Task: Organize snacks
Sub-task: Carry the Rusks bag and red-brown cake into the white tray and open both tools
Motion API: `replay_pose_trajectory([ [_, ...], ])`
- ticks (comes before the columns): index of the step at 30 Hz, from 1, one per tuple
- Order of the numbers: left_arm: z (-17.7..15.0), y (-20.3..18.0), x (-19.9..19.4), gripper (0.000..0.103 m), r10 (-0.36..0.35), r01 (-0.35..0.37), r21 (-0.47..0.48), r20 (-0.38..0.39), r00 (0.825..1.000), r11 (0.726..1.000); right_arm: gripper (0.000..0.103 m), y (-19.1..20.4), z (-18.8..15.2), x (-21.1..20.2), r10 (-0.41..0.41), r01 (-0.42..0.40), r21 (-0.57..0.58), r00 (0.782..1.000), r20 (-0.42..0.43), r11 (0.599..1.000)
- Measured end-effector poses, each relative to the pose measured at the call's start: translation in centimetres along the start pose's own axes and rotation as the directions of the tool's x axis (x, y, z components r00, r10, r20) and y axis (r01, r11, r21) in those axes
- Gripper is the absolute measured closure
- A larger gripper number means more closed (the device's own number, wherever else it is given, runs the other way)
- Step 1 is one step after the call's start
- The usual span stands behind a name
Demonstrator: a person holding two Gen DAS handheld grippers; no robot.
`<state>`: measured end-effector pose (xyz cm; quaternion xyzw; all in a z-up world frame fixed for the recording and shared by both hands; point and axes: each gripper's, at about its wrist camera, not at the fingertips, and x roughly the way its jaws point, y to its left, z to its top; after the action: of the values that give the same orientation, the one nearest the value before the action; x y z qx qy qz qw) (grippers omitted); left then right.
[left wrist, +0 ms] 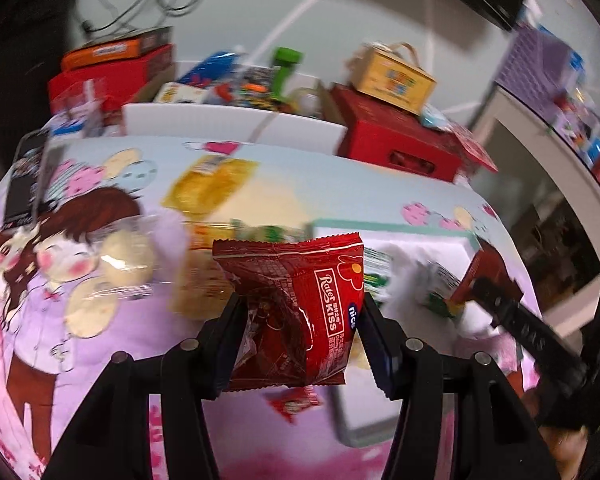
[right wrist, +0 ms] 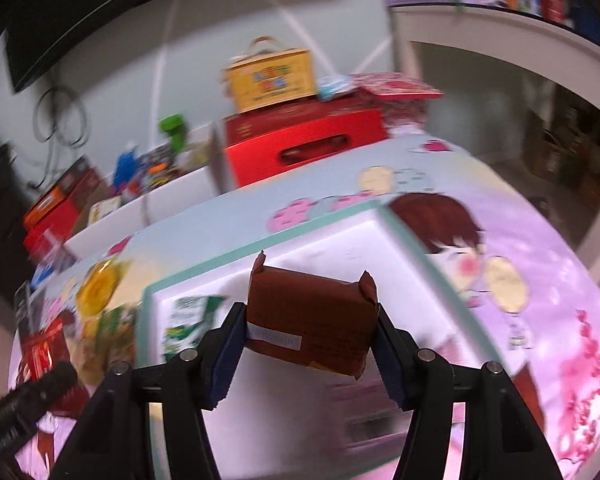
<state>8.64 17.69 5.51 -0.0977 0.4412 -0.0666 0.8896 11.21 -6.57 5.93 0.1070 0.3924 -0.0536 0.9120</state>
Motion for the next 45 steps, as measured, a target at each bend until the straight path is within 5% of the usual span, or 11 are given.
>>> replay_pose_trajectory([
  [10,-1.8,-6.5,1.9,0.046,-0.056,0.062,0.159,-0.043,0.998,0.985,0.04,-5.7,0.7,-0.2,-0.083,0.085,0.127,0.996,-0.019,0.988],
  [17,-2.6,-8.2,3.2,0.046,-0.054,0.065,0.204,-0.062,0.997,0.977,0.041,-5.2,0.1,0.8,-0.076,0.08,0.101,0.996,-0.048,0.992],
  [35,-2.7,-8.9,3.5,0.035,-0.039,0.051,0.233,-0.056,0.998,0.971,0.04,-3.9,-0.1,1.0,-0.075,0.078,0.045,0.996,-0.056,0.996],
  [45,-1.9,-7.0,3.1,0.035,-0.023,0.028,0.161,-0.032,0.999,0.987,0.04,-3.9,-0.1,1.3,-0.085,0.088,0.039,0.994,-0.067,0.995],
])
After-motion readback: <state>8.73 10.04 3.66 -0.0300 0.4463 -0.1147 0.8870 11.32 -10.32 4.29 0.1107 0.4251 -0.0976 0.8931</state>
